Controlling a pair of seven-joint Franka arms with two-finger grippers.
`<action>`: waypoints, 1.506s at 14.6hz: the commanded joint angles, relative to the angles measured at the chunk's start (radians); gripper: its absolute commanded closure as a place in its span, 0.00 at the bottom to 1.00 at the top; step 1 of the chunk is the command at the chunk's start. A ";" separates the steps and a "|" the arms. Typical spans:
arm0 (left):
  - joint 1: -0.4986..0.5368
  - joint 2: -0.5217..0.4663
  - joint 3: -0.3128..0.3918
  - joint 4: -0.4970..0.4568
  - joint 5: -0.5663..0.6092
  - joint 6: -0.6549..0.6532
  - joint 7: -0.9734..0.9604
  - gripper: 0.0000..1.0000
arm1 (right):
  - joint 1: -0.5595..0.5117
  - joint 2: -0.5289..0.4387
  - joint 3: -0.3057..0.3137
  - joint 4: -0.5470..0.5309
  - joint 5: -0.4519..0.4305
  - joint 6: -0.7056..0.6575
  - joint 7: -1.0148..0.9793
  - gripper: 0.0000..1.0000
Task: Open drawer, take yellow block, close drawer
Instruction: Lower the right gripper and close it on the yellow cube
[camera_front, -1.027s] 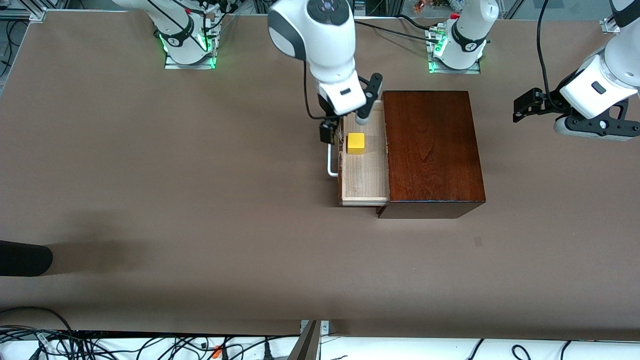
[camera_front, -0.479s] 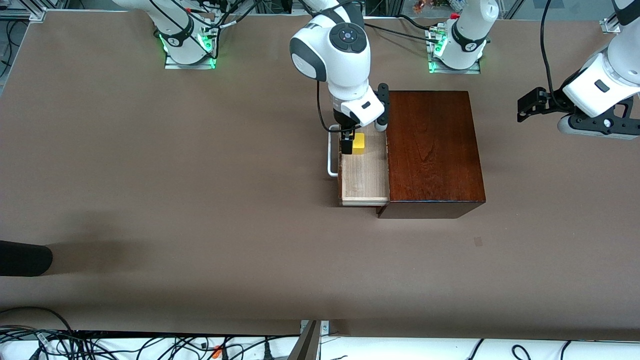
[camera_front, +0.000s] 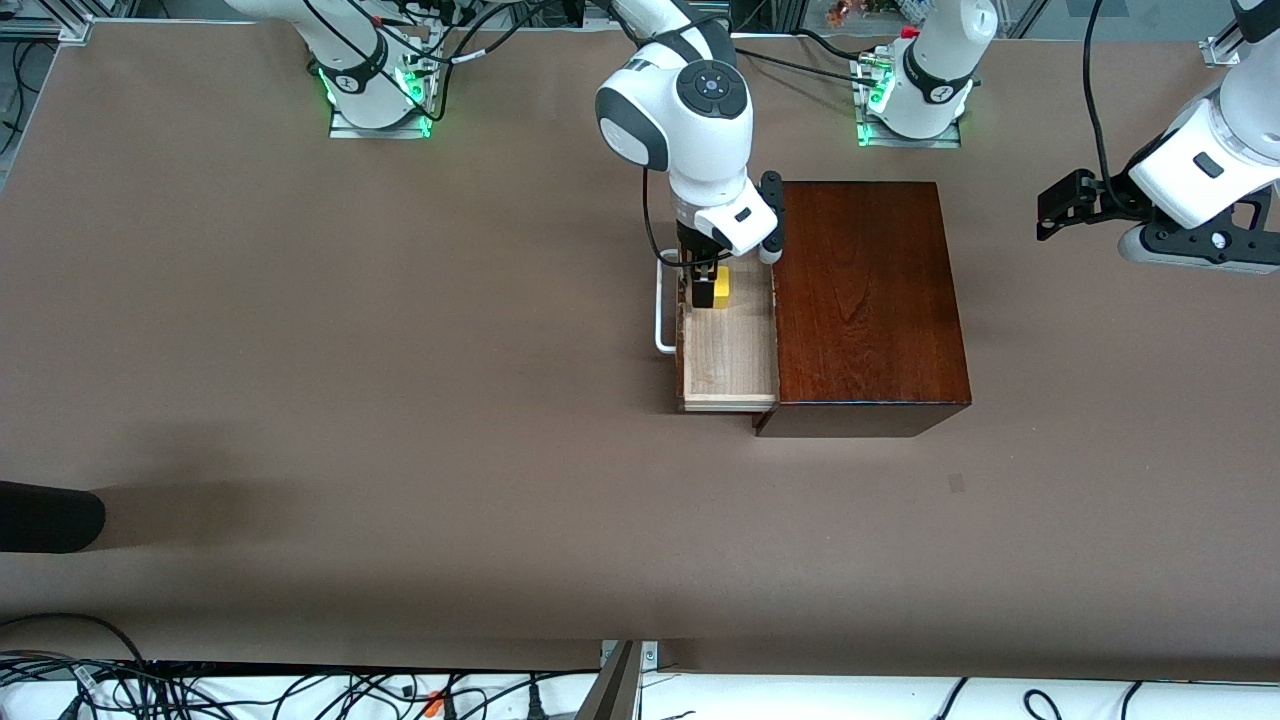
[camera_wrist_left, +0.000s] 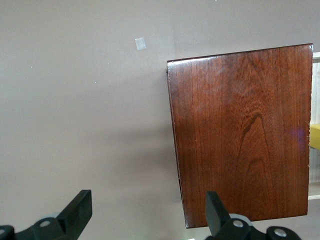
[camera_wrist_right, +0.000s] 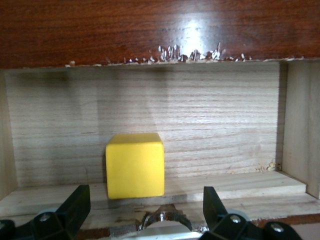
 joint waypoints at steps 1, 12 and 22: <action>0.002 -0.011 0.001 0.004 0.019 -0.014 0.021 0.00 | 0.001 0.030 0.001 0.033 0.003 0.024 -0.017 0.00; 0.002 -0.010 0.005 0.006 0.016 -0.014 0.012 0.00 | -0.002 0.061 0.001 0.028 0.003 0.059 -0.099 0.00; 0.002 -0.008 0.001 0.006 0.012 -0.016 0.008 0.00 | 0.004 0.071 0.001 0.025 0.003 0.054 -0.096 0.30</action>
